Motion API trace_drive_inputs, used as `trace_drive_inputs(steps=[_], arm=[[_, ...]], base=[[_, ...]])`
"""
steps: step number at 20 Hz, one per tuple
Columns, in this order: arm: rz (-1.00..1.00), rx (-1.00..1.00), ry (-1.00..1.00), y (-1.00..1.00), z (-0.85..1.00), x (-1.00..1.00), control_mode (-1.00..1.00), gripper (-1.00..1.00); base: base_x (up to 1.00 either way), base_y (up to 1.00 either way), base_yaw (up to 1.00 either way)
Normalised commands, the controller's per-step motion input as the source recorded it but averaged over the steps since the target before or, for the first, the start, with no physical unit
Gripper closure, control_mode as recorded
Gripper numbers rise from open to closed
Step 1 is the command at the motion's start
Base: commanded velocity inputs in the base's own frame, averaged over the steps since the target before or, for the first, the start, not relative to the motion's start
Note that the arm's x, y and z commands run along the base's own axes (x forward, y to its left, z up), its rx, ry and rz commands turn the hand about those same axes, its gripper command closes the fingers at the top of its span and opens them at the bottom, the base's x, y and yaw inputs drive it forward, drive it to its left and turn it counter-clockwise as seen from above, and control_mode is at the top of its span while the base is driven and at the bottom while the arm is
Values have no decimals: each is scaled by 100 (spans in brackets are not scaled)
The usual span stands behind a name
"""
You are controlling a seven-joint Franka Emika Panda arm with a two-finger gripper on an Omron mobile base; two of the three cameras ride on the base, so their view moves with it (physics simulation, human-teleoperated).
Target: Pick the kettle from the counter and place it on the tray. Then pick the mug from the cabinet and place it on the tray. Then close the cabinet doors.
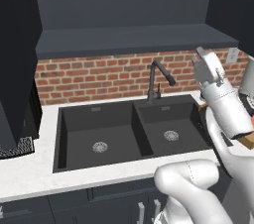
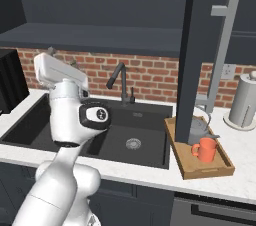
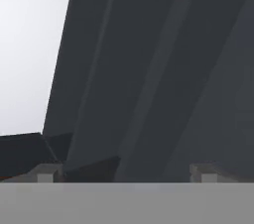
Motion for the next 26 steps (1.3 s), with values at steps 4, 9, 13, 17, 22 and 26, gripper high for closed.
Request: trace_drive_inputs(steps=[4,9,13,17,22,26], arm=[[1,25,0,8,43,-62,-100,-100],[0,31,5,6,41,-60,-100,-100],[0,34,14,3,38,-62,-100,-100],[0,33,22,3,32,-61,-100,-100],[0,29,23,13,-1,-36,-100,-100],[1,31,3,24,-43,-24,-100,-100]], base=[[0,0,0],[0,0,0],[0,0,0],[0,0,0],[0,0,0],[0,0,0]])
